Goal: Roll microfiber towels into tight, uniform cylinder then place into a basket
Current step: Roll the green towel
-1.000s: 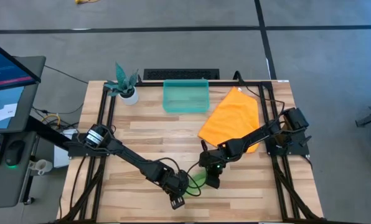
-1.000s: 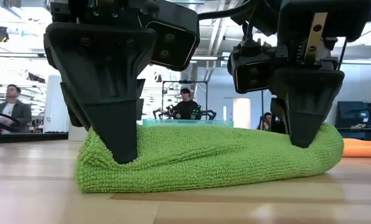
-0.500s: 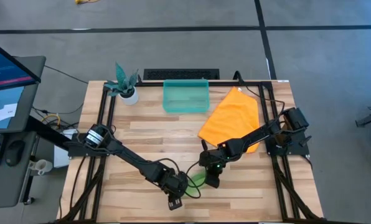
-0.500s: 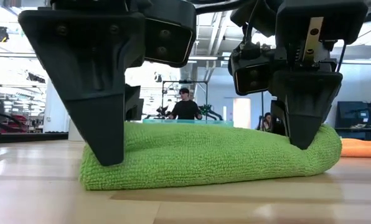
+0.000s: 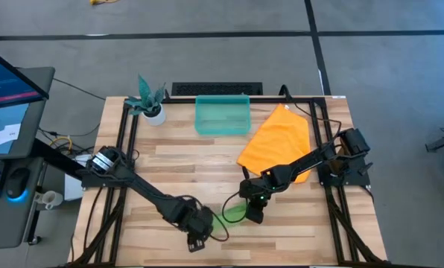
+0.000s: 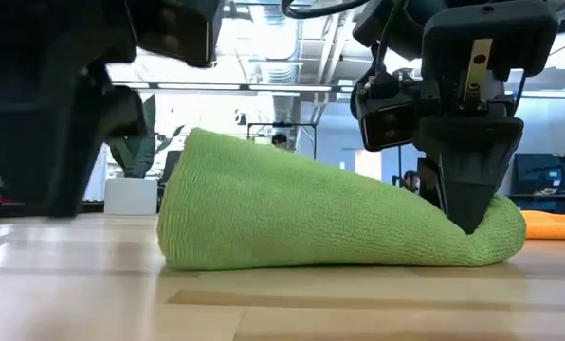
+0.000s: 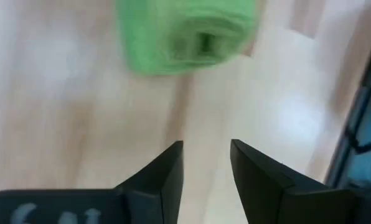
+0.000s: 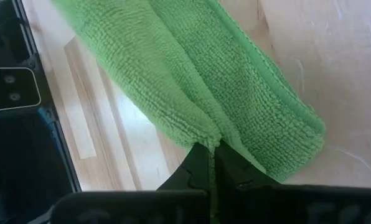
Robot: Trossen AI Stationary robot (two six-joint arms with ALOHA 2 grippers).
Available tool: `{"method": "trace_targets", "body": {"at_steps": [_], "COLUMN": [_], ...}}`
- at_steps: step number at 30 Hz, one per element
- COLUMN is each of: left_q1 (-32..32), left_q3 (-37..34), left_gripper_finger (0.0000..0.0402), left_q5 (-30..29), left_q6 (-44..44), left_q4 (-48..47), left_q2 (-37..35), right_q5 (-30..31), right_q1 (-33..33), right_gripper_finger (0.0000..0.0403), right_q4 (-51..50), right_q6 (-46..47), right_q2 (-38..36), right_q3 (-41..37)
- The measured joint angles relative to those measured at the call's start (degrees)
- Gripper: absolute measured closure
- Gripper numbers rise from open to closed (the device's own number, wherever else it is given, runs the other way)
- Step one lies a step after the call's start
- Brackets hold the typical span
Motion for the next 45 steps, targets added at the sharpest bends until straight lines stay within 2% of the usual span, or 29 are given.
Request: {"method": "trace_targets", "body": {"at_steps": [5,11,16,20,26,30,36,42,45], "left_q1": [-1.68,-3.04,-3.1,-2.79,-4.28,-5.81,-6.62,-6.76,-4.99], "left_q3": [-0.03,0.05,0.08,0.08,0.12,0.12,0.15,0.19,-0.08], "left_gripper_finger": [0.0277,0.0276,0.0281,0.029,0.0305,0.0312,0.0313,0.0313,0.0313], "left_q5": [-6.55,-18.42,-27.9,-27.76,-23.11,-23.5,-28.17,-40.78,-38.27], "left_q6": [0.56,14.15,18.68,18.2,11.5,9.06,9.12,13.54,14.36], "left_q4": [0.97,12.66,16.44,15.94,12.06,9.75,9.75,11.83,13.63], "left_q2": [-0.73,-0.82,-0.82,-0.82,-0.82,-0.82,-2.51,-3.21,-2.7], "right_q5": [-0.08,-0.46,-0.39,-0.13,-0.05,0.0,0.02,0.04,0.08], "right_q1": [-0.25,-0.68,-0.68,-0.55,-0.55,-0.55,-0.55,-0.55,-0.55], "right_gripper_finger": [0.0381,0.0387,0.0381,0.0385,0.0382,0.0384,0.0385,0.0387,0.0388], "right_q4": [-0.04,0.02,-0.05,-0.1,-0.11,-0.11,-0.26,-0.26,-0.29], "right_q6": [-0.01,-0.32,-0.46,-0.58,-0.63,-0.63,-0.62,-0.63,-0.63], "right_q2": [0.04,0.11,0.11,0.11,0.11,0.13,0.13,0.15,0.15], "right_q3": [0.03,0.07,0.07,0.11,0.11,0.13,0.15,0.16,0.17]}}
